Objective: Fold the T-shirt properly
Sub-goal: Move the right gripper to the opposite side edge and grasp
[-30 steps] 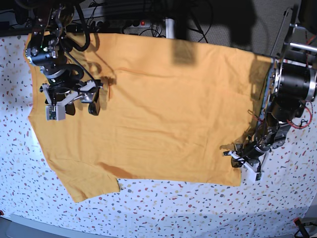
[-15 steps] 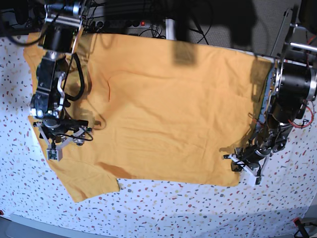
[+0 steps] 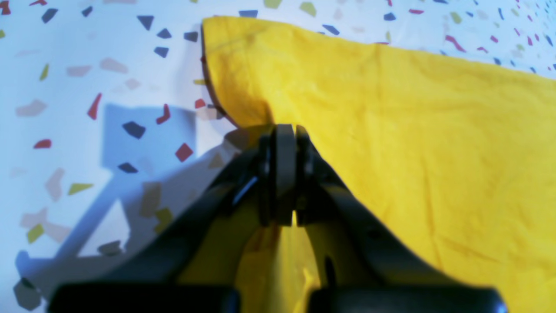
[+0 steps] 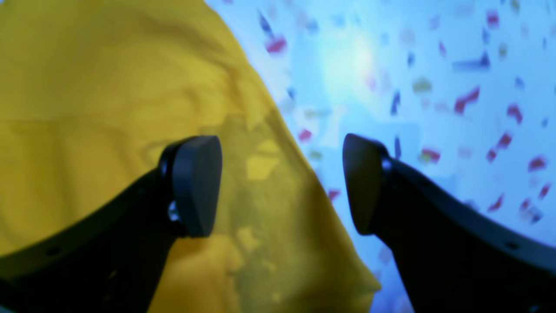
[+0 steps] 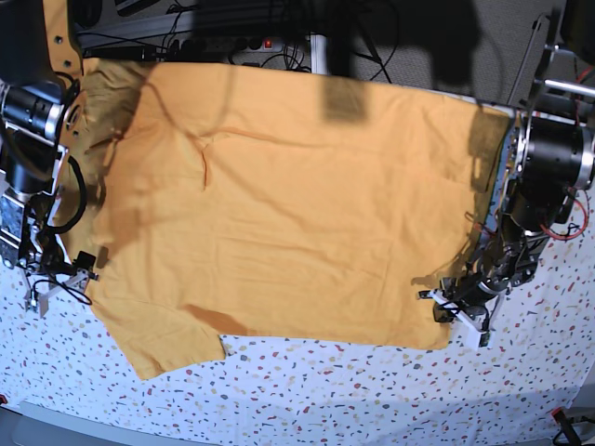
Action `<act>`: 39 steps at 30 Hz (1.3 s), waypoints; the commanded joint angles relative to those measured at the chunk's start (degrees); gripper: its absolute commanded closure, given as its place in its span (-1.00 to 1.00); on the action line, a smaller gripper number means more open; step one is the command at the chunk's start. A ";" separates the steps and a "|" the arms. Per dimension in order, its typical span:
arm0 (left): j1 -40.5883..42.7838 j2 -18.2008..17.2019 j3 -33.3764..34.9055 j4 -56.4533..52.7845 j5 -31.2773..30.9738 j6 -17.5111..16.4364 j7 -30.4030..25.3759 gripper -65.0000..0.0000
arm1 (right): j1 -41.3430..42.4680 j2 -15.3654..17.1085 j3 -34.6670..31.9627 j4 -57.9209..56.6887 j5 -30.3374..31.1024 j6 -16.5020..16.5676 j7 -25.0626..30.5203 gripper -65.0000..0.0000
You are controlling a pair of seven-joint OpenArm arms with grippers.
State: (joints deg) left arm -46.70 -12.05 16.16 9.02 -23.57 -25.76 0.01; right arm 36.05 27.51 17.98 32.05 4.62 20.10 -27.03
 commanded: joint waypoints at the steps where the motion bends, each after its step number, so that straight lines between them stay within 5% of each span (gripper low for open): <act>1: -2.19 -0.37 -0.07 0.85 -0.48 -0.44 -1.53 1.00 | 1.86 1.09 0.13 -0.57 0.09 0.09 2.05 -0.31; 14: -2.19 -0.35 -0.07 0.85 -0.48 -0.44 -1.60 1.00 | 1.88 0.44 0.11 -4.39 0.11 7.82 4.26 -0.29; 21: -2.19 -0.37 -0.07 0.85 -0.48 -0.42 -1.81 1.00 | 1.95 0.61 0.11 -4.17 0.52 8.33 3.50 1.00; 28: -2.19 -0.50 -0.07 0.85 -0.46 -0.42 -2.21 1.00 | 1.95 0.61 0.11 0.22 0.48 8.79 -0.44 1.00; 33: -2.16 -1.55 -0.07 1.40 -0.46 -0.44 -1.75 1.00 | 1.84 0.74 0.11 5.57 1.79 19.65 -2.58 1.00; 39: -1.86 -4.22 -0.07 5.68 -0.55 -0.44 3.80 1.00 | 1.81 0.74 0.11 10.69 7.85 19.90 -8.15 1.00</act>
State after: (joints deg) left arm -46.48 -15.88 16.16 13.76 -23.55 -25.93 5.37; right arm 35.94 27.18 17.98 41.63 11.75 39.31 -36.25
